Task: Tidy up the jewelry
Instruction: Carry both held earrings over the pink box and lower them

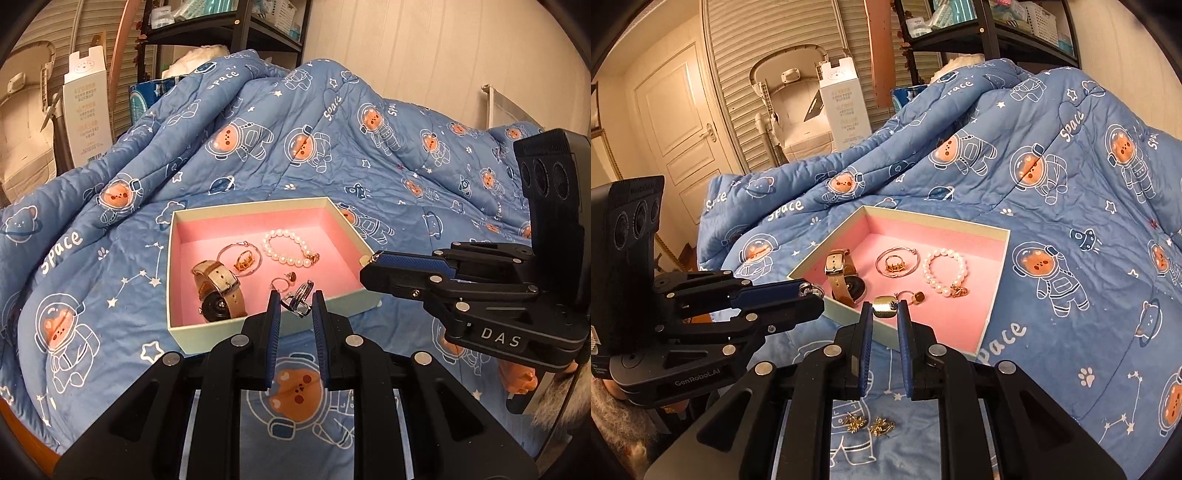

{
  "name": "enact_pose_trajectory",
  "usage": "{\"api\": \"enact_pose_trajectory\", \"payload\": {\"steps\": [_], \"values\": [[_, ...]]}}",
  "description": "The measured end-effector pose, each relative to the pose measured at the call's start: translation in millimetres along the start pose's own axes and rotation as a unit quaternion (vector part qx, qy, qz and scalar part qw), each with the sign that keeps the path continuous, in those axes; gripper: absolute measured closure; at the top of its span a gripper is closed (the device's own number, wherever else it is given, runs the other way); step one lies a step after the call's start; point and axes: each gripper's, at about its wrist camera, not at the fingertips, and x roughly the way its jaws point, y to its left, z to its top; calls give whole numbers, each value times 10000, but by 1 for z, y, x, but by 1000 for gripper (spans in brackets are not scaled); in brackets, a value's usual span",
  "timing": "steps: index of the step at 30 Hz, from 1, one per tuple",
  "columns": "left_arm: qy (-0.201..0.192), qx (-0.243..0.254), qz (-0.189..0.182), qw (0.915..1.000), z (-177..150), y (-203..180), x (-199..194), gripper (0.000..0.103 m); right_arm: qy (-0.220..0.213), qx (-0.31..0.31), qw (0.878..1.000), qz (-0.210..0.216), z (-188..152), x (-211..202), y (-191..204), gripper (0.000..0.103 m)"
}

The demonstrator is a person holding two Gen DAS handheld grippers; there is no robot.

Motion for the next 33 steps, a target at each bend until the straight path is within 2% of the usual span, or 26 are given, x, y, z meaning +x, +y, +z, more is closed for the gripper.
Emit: {"api": "enact_pose_trajectory", "payload": {"steps": [7, 11, 20, 27, 33], "values": [[99, -181, 86, 9998, 22, 20, 14, 85, 149, -213, 9996, -54, 15, 15, -9, 90], [186, -394, -33, 9990, 35, 34, 25, 85, 320, -287, 9991, -31, 25, 26, -17, 90], [591, -463, -7, 9972, 56, 46, 58, 85, 718, -664, 9952, 45, 37, 50, -14, 90], [1185, -812, -415, 9888, 65, 47, 89, 85, 1184, -596, 9910, 173, 41, 72, -16, 90], [1665, -665, -302, 9833, 69, 36, 109, 85, 1595, -556, 9855, 163, 46, 89, -24, 90]]}}
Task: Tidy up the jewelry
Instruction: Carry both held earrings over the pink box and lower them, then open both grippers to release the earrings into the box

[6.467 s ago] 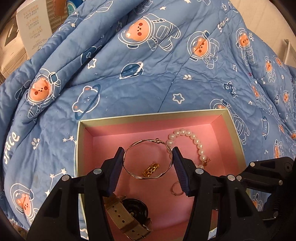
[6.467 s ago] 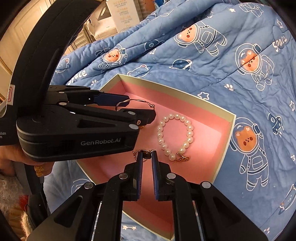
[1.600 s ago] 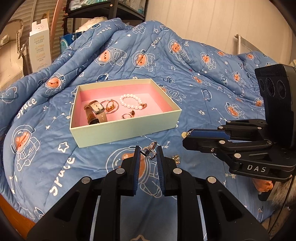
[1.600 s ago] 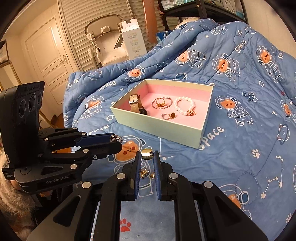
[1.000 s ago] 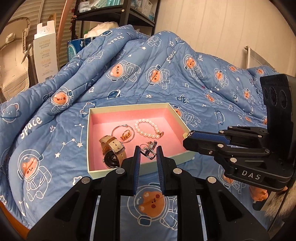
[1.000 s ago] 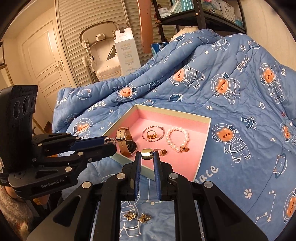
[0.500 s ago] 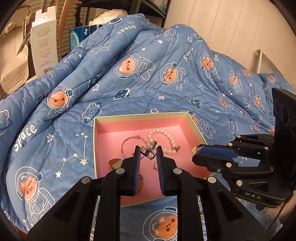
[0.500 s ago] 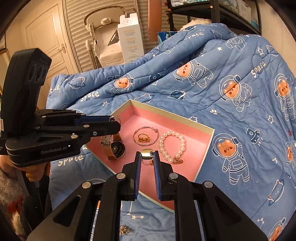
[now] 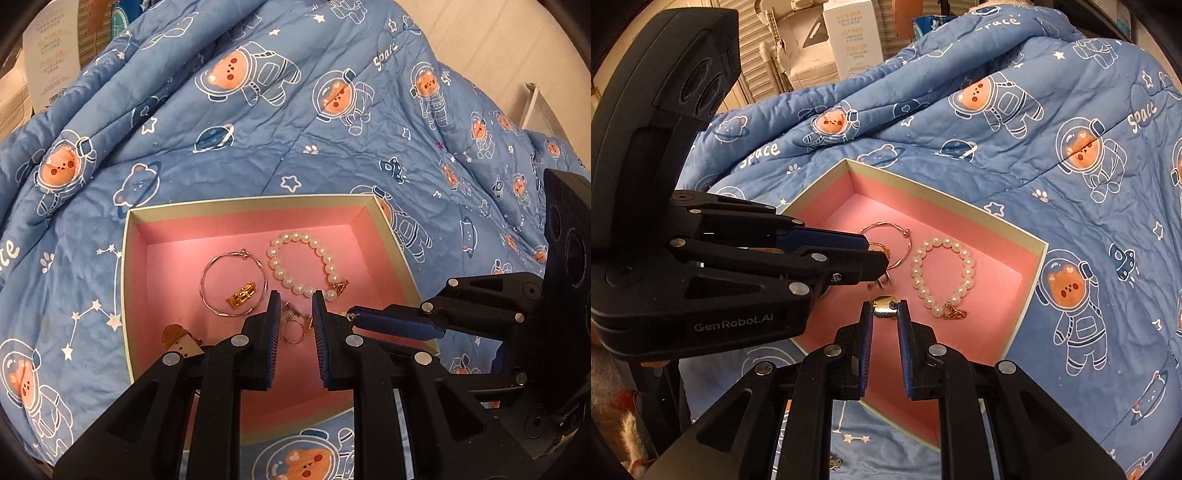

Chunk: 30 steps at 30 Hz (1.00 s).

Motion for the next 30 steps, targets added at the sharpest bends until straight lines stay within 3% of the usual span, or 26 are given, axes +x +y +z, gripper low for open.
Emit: {"api": "enact_pose_trajectory", "payload": {"steps": [5, 16, 18, 20, 21, 22, 25, 26, 30], "values": [[259, 46, 203, 9994, 4, -5, 11, 85, 284, 55, 9995, 90, 4, 11, -7, 90], [164, 50, 346, 9993, 2, -9, 11, 85, 483, 114, 9988, -48, 5, 25, -14, 88], [128, 81, 352, 9993, 2, -9, 8, 84, 462, 128, 9988, -34, 4, 25, -15, 83], [62, 57, 350, 9994, 2, -8, 4, 80, 382, 155, 9991, -20, 4, 21, -16, 72], [6, 17, 314, 9995, 2, -7, 1, 71, 327, 177, 9993, 5, 3, 18, -16, 65], [-67, -30, 277, 9996, 2, -6, -3, 59, 257, 190, 9995, 26, 3, 14, -16, 63], [-370, -160, 165, 9991, -2, -5, -17, 36, 66, 193, 9998, 50, -1, 3, -13, 58], [-484, -175, 139, 9986, -4, -5, -23, 33, -11, 200, 9998, 57, -3, -2, -12, 54], [-1009, -165, 87, 9947, -23, -8, -50, 20, -441, 214, 9988, 97, -20, -26, -5, 53]]}}
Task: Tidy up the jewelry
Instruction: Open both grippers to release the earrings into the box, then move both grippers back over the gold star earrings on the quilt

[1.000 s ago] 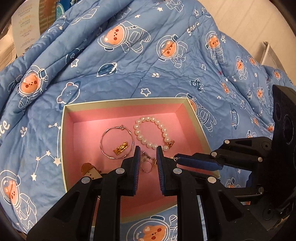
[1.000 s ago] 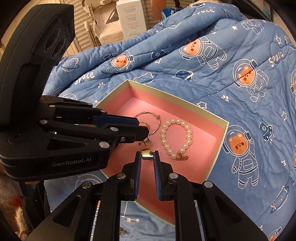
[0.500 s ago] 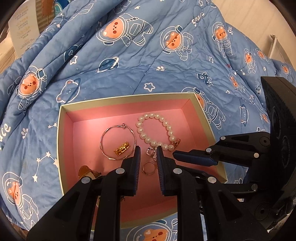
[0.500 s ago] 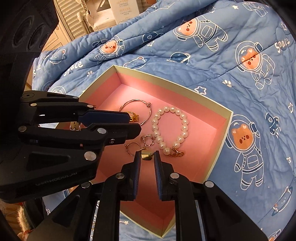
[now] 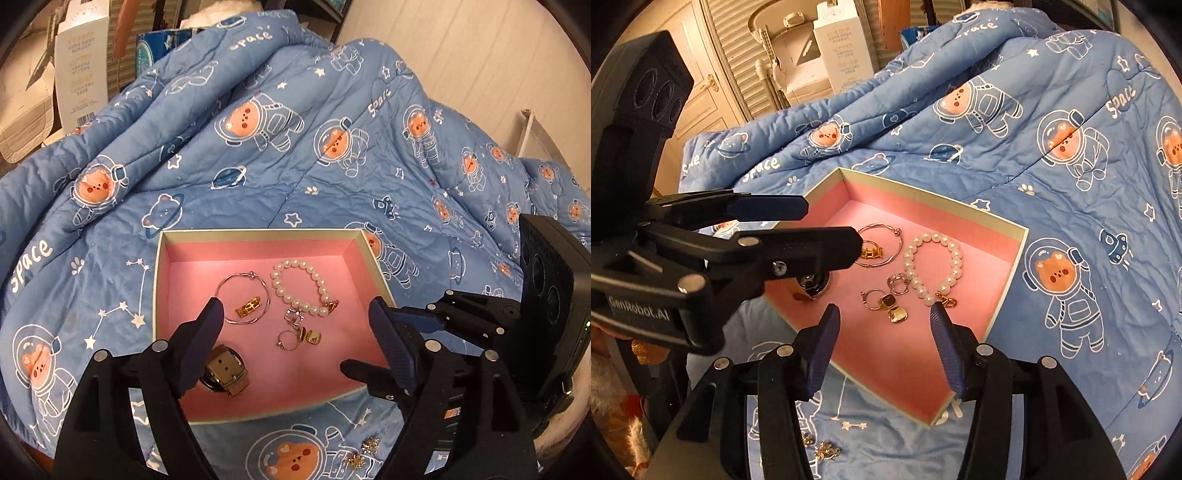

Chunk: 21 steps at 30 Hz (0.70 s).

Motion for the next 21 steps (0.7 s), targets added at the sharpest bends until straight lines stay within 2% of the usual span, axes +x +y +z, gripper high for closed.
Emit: {"api": "enact_pose_trajectory", "payload": {"steps": [3, 8, 15, 21], "values": [[-297, 85, -92, 9995, -20, -3, -22, 15, -303, -101, 9995, -20, -18, -20, 6, 53], [-471, 429, 96, 9979, -65, -10, -40, 15, -555, -271, 9981, -53, -49, -43, 14, 53], [-296, 518, 144, 9981, -127, -14, -40, 15, -288, -451, 9985, -104, -93, -40, 24, 54], [-186, 567, 121, 9981, -159, -24, -35, 15, -69, -444, 9990, -50, -119, -28, 32, 60]]}}
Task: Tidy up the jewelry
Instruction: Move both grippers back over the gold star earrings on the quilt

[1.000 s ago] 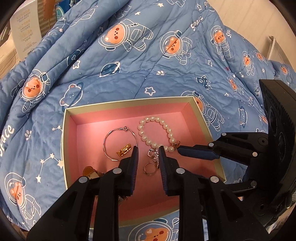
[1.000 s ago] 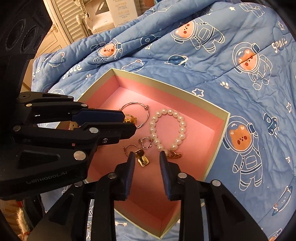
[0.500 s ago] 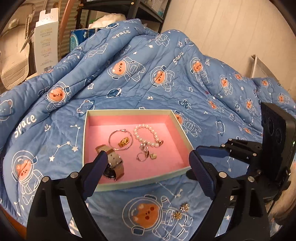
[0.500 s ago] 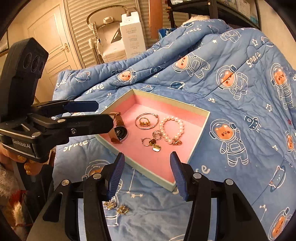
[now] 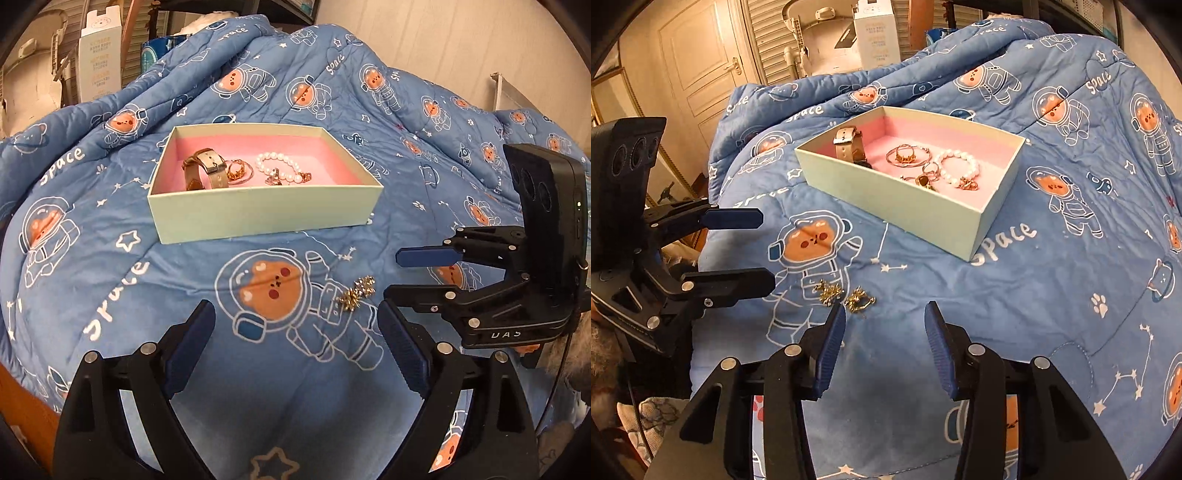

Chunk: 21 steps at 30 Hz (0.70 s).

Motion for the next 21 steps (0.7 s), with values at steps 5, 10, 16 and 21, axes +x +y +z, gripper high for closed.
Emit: {"api": "enact_pose_trajectory", "payload": {"steps": [5, 10, 16, 21], "values": [[75, 275, 95, 9995, -12, -15, 5, 15, 43, -79, 10000, -16, -7, 5, 7, 63], [184, 365, 119, 9991, -20, -21, 11, 27, 13, -95, 9999, -70, -3, 14, 10, 70], [207, 479, 184, 9985, -21, -23, 15, 37, -41, -88, 9999, -73, 4, 22, 12, 76], [239, 599, 212, 9977, -19, -27, 20, 41, -58, -96, 9999, -36, 5, 24, 14, 85]]}}
